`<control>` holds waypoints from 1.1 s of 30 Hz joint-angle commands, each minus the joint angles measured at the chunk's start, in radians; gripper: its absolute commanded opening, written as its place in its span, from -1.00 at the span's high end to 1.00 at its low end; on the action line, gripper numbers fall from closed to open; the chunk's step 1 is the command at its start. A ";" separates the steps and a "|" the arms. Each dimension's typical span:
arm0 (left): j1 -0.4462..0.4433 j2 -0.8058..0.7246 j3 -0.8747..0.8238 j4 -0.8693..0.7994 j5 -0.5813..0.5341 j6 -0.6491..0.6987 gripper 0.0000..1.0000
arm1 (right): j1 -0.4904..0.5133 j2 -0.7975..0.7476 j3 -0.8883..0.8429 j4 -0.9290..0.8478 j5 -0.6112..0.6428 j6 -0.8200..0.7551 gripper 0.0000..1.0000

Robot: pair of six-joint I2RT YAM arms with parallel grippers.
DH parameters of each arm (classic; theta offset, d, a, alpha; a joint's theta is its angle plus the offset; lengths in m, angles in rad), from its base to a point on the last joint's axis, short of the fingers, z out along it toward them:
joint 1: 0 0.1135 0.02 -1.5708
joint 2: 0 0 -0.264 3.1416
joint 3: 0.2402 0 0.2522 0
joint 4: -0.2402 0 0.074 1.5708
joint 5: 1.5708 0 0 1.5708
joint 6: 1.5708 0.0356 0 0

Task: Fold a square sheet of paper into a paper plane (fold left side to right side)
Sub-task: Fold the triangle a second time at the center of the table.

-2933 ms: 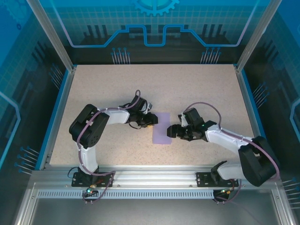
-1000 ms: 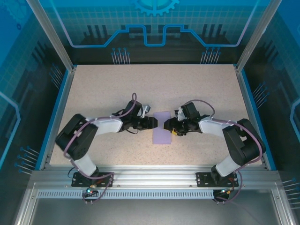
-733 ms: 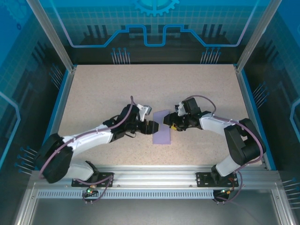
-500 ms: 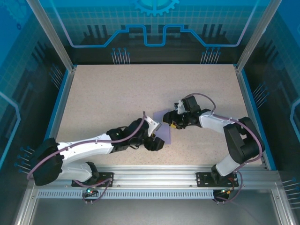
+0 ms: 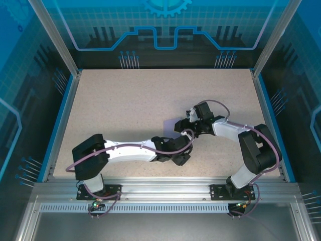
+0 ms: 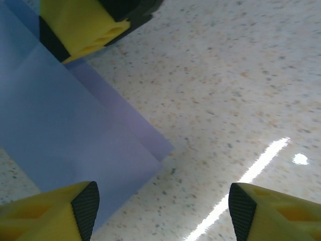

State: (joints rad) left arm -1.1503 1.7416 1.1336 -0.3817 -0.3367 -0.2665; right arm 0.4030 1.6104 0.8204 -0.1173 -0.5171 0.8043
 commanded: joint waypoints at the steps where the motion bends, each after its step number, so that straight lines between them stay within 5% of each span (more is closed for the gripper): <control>1: -0.004 0.050 0.052 -0.093 -0.071 -0.013 -0.46 | -0.012 0.001 0.022 -0.027 -0.019 -0.017 -0.07; 15: -0.003 0.185 0.155 -0.120 -0.156 0.012 -0.35 | -0.007 0.012 0.018 -0.021 -0.015 -0.016 -0.06; 33: 0.015 0.069 0.082 -0.074 -0.067 0.025 0.64 | -0.006 -0.008 0.023 -0.077 0.019 -0.043 -0.06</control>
State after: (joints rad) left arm -1.1458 1.8584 1.2369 -0.4664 -0.4442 -0.2516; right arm 0.4030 1.6104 0.8204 -0.1600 -0.5041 0.7811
